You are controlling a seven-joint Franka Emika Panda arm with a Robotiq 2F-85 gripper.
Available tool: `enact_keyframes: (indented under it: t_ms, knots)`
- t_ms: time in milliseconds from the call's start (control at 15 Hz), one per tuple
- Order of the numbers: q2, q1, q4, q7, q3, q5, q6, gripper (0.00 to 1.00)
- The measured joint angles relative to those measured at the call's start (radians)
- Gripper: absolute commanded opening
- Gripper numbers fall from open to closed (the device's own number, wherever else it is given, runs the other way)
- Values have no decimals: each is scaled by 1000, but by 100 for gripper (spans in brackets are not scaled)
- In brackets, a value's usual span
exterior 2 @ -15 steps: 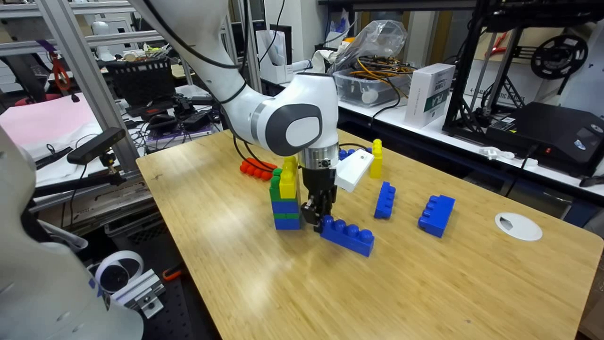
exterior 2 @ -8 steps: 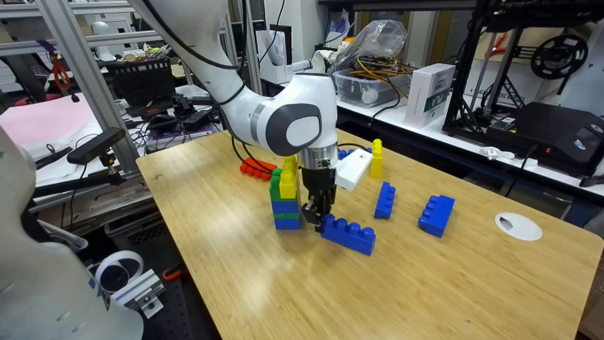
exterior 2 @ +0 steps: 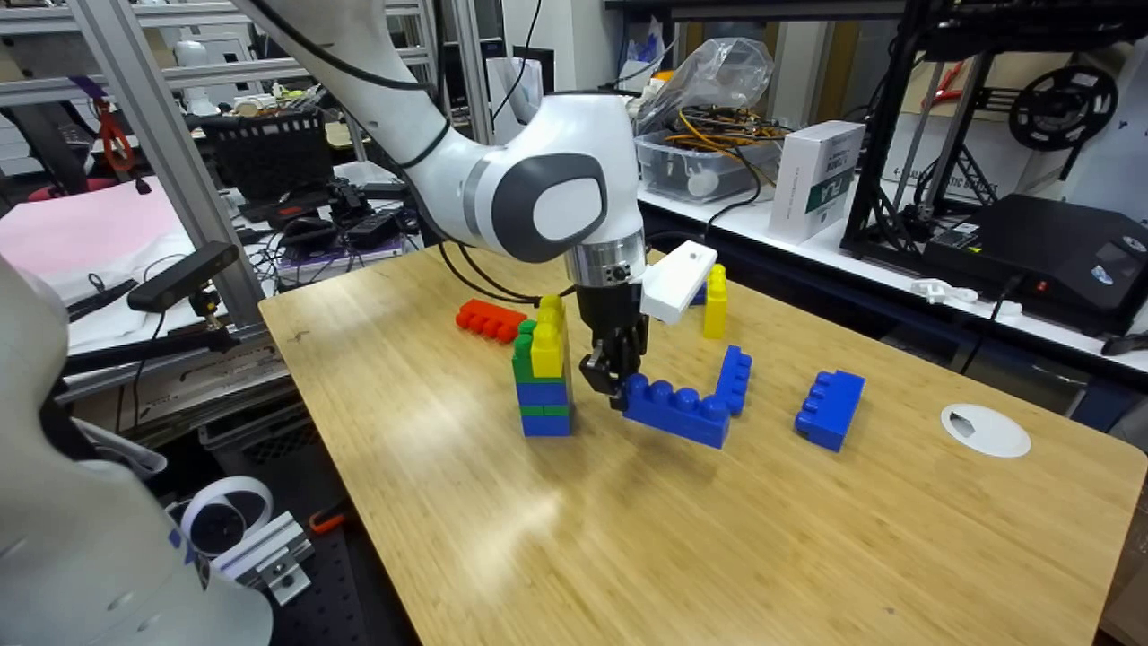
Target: Move the stack of blocks to the right and stack two blue blocks on it
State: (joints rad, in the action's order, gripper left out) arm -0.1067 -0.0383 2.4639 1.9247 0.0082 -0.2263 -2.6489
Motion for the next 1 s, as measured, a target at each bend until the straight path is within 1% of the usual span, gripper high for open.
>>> enact_keyframes:
  t_ms: [267, 600, 733, 1000]
  knots:
    - [87, 0, 22, -6, -4, 0, 0, 10]
    - [181, 2, 23, -97, -7, 0, 17, 10]
    - [237, 14, 16, -159, -7, 21, 76, 10]
    - [365, 59, -52, -258, -6, 134, 277, 10]
